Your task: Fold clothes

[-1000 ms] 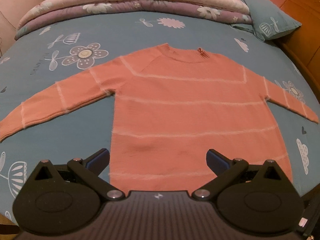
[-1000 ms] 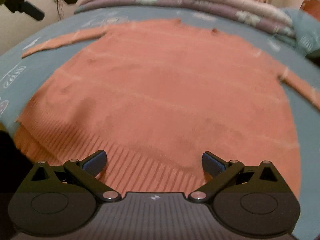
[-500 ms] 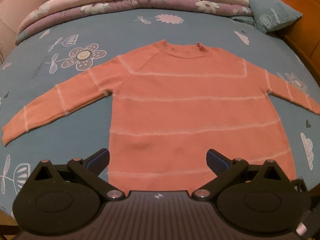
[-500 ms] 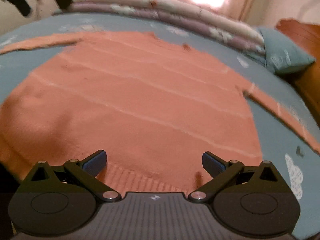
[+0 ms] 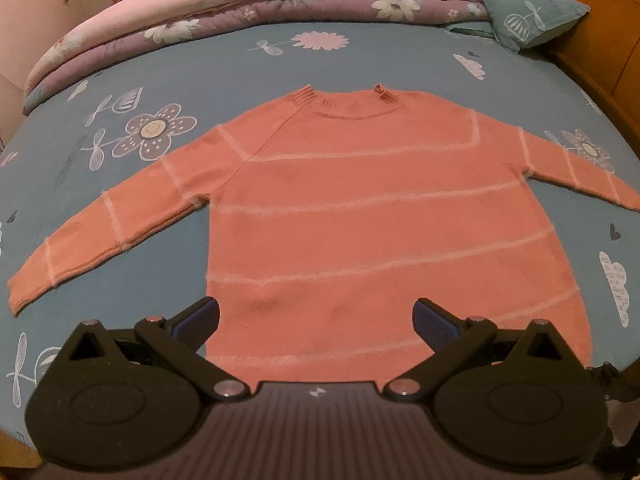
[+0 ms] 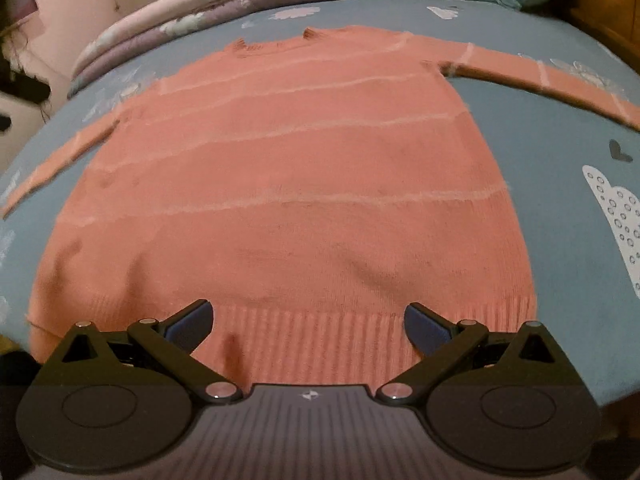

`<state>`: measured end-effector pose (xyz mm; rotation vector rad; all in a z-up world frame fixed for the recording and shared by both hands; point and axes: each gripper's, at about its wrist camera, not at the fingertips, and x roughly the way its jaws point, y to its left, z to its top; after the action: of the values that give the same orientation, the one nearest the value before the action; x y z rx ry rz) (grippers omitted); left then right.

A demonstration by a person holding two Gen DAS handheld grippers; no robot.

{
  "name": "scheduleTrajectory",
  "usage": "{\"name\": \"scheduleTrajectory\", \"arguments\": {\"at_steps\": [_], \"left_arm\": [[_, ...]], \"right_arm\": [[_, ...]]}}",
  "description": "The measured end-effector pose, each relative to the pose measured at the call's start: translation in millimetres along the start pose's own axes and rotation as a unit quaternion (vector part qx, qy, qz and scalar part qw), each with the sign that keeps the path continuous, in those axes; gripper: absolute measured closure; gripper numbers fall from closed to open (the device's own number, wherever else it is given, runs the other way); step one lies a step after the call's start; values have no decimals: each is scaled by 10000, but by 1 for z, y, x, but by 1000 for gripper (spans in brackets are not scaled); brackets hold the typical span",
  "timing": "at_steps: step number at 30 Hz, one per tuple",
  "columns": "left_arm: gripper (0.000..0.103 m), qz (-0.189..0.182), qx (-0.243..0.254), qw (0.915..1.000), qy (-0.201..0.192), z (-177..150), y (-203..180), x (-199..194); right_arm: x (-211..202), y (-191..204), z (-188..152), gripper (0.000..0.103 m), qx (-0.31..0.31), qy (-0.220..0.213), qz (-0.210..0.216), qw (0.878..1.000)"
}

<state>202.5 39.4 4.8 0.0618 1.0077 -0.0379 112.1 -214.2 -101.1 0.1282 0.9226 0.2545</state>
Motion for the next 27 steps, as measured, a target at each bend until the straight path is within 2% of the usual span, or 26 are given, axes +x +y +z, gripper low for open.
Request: {"name": "scheduleTrajectory", "arguments": {"at_steps": [1, 3, 4, 5, 9, 15, 21, 26, 27], "left_arm": [[1, -22, -26, 10000, 7, 1, 0, 0], [1, -96, -72, 9999, -3, 3, 0, 2], [1, -138, -107, 9998, -7, 4, -1, 4], [1, -207, -156, 9997, -4, 6, -2, 7], [1, -701, -235, 9972, 80, 9, -13, 29], [1, -1246, -360, 9906, 431, 2, -26, 78], [1, -1313, -798, 9841, 888, -26, -9, 116], [1, -1325, -1144, 9791, 1035, -54, 11, 122], [1, -1417, -1179, 9786, 914, -60, 16, 118]], "right_arm": [[-2, 5, 3, 0, -116, -131, 10, 9998], [-4, 19, 10, 0, -520, -582, -261, 9966], [0, 24, 12, 0, -646, -594, -435, 9952], [6, 27, 13, 0, -715, -553, -546, 9944], [33, 23, 13, 0, -511, 43, -444, 9977], [35, 30, 1, 0, -847, 5, -607, 9946], [34, 29, 2, 0, -932, 42, -565, 9940], [35, 29, 7, 0, -957, 115, -537, 9939], [36, 28, 8, 0, -950, 140, -523, 9940]]}}
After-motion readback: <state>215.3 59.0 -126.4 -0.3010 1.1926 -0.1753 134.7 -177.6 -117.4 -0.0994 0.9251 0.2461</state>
